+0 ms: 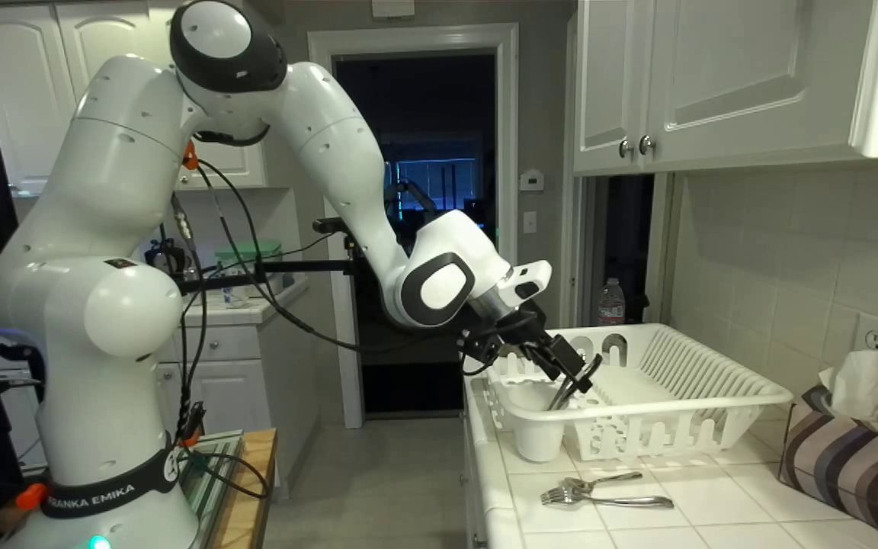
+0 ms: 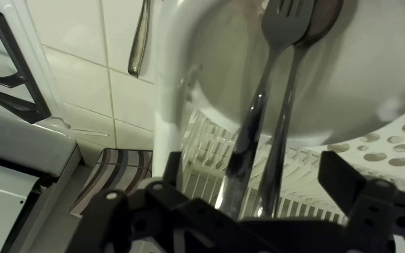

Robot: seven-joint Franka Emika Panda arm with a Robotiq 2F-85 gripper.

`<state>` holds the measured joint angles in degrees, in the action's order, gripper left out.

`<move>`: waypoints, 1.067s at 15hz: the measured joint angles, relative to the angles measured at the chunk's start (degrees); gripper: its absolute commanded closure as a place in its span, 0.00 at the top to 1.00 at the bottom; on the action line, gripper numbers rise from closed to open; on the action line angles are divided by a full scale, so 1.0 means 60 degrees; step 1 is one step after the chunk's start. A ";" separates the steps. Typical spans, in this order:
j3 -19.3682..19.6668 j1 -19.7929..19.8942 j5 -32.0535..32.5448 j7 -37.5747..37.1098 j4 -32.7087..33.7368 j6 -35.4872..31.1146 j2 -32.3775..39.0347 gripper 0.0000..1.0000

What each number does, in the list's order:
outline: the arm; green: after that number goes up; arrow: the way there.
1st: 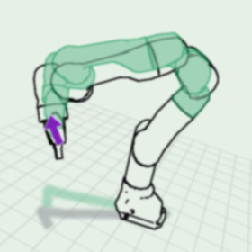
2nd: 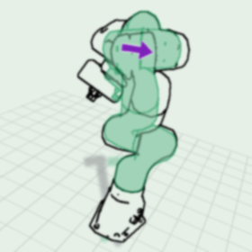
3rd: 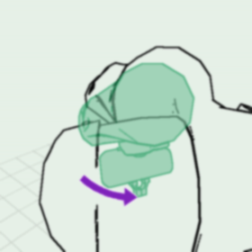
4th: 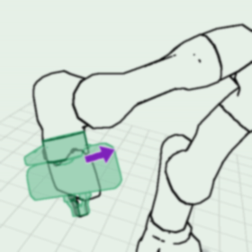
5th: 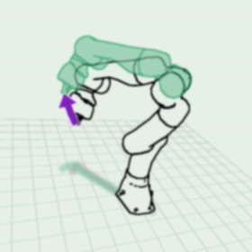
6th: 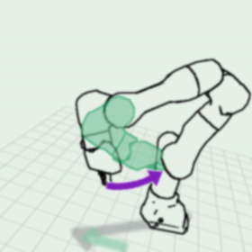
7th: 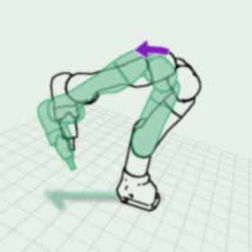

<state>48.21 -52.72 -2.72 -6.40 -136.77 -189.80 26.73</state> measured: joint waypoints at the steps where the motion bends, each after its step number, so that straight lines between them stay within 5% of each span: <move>1: -0.0113 0.0103 0.0000 0.0000 0.0000 -0.0063 0.0001 0.73; 11: -0.0663 0.0506 0.0000 0.0000 0.0090 -0.0301 0.0003 0.03; 16: -0.0738 0.0565 0.0000 -0.0007 0.0109 -0.0319 0.0002 0.05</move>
<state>43.79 -49.33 -2.72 -6.45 -136.12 -191.71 26.74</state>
